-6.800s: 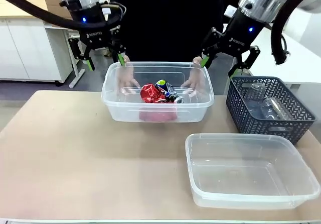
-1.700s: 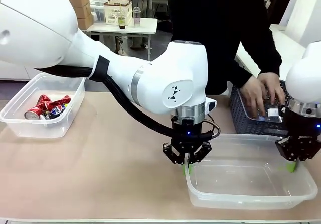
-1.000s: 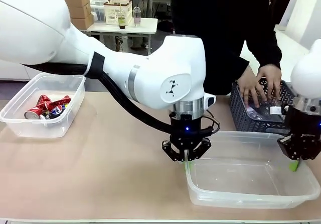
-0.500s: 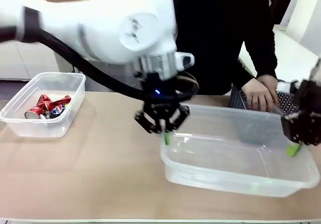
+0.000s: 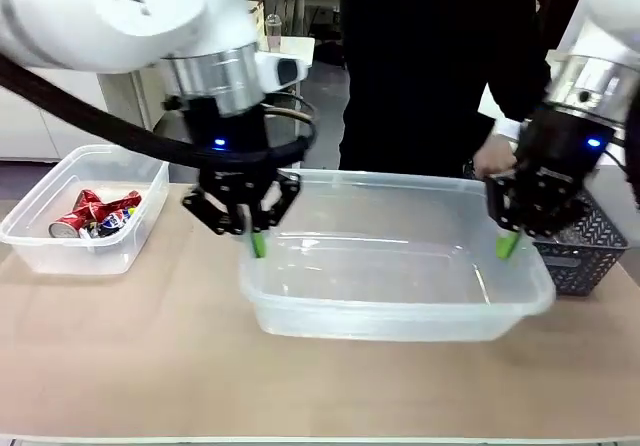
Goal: Sort the waste into each basket.
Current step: Pick up the Organizing box on the right side of the table and lift it, then offer the picked Organizing box to the human.
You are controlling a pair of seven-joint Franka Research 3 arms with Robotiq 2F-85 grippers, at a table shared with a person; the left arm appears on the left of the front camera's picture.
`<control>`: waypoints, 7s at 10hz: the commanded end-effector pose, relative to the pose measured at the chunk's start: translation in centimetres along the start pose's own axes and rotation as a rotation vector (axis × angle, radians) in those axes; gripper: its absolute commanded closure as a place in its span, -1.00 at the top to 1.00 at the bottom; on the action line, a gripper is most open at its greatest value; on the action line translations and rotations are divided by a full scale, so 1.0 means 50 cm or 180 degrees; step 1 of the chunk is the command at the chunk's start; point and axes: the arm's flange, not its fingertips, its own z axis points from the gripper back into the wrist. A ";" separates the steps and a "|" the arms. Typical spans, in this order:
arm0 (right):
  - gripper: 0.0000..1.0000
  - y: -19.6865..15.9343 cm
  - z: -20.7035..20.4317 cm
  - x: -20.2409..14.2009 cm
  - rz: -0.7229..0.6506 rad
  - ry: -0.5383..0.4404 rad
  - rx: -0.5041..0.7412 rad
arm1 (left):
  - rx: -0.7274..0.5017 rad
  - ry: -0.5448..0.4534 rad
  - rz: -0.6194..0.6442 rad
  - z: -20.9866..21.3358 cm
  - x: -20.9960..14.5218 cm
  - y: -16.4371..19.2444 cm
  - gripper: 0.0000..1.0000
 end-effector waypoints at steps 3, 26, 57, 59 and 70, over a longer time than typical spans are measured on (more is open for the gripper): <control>-1.00 0.126 0.008 0.084 -0.0209 -0.0080 -0.0288 | -0.0266 0.0356 0.0324 0.023 0.074 0.135 -1.00; -1.00 0.122 -0.023 0.143 -0.0256 -0.0104 -0.0125 | -0.0507 0.0645 0.0321 -0.086 0.236 0.179 -1.00; -1.00 0.122 -0.023 0.143 -0.0256 -0.0104 -0.0125 | -0.0507 0.0645 0.0321 -0.086 0.236 0.179 -1.00; -1.00 0.122 -0.023 0.143 -0.0256 -0.0104 -0.0125 | -0.0507 0.0645 0.0321 -0.086 0.236 0.179 -1.00; -1.00 0.122 -0.023 0.143 -0.0256 -0.0104 -0.0125 | -0.0507 0.0645 0.0321 -0.086 0.236 0.179 -1.00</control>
